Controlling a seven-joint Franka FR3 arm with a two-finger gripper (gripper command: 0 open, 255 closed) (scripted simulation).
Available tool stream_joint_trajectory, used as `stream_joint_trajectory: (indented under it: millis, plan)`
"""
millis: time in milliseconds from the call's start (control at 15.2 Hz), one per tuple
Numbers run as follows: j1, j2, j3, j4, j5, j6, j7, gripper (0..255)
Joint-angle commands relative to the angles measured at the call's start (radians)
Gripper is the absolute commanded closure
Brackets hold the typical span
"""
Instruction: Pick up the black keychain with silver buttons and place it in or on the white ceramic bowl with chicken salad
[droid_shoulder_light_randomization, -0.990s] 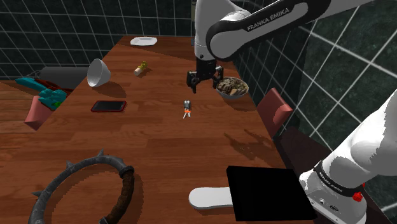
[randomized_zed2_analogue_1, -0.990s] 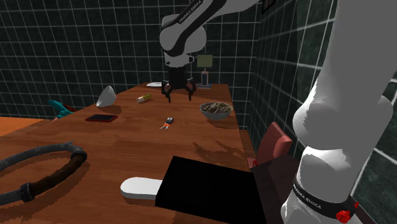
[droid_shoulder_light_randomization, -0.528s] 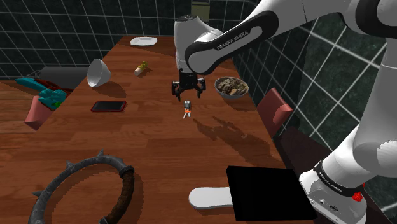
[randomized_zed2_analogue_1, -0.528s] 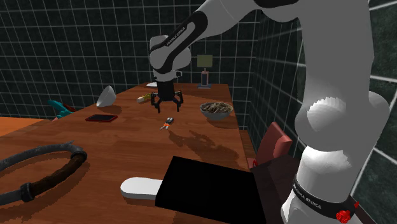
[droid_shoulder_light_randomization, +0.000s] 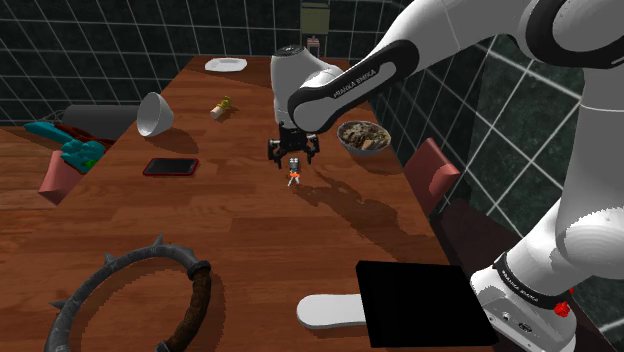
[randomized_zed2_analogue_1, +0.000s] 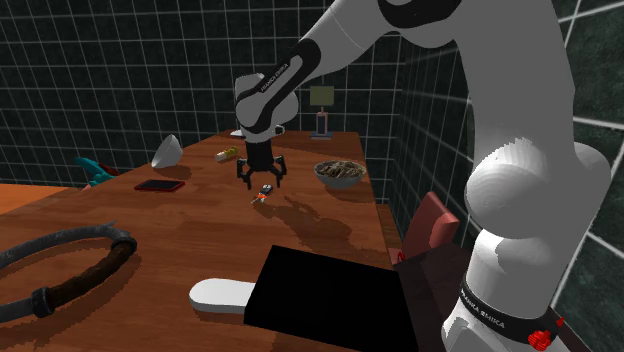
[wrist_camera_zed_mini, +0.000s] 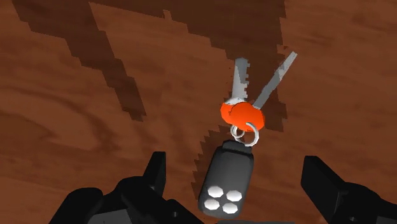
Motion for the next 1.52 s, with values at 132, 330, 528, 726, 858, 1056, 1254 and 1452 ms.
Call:
stream_joint_trajectory:
  millis: [132, 330, 528, 726, 858, 1056, 1254, 1452]
  plan:
    - [0.002, 0.009, -0.002, -0.003, -0.005, 0.011, 0.005, 0]
    - [0.002, 0.009, -0.002, -0.003, -0.005, 0.011, 0.005, 0]
    - [0.002, 0.009, -0.002, -0.003, -0.005, 0.011, 0.004, 255]
    - [0.002, 0.009, -0.002, -0.003, -0.005, 0.011, 0.004, 255]
    - [0.002, 0.009, -0.002, -0.003, -0.005, 0.011, 0.004, 255]
    - [0.002, 0.009, -0.002, -0.003, -0.005, 0.011, 0.004, 255]
    - [-0.001, -0.007, 0.002, 0.003, 0.004, -0.009, -0.002, 255]
    - [-0.005, -0.029, 0.008, 0.013, 0.016, -0.039, -0.012, 255]
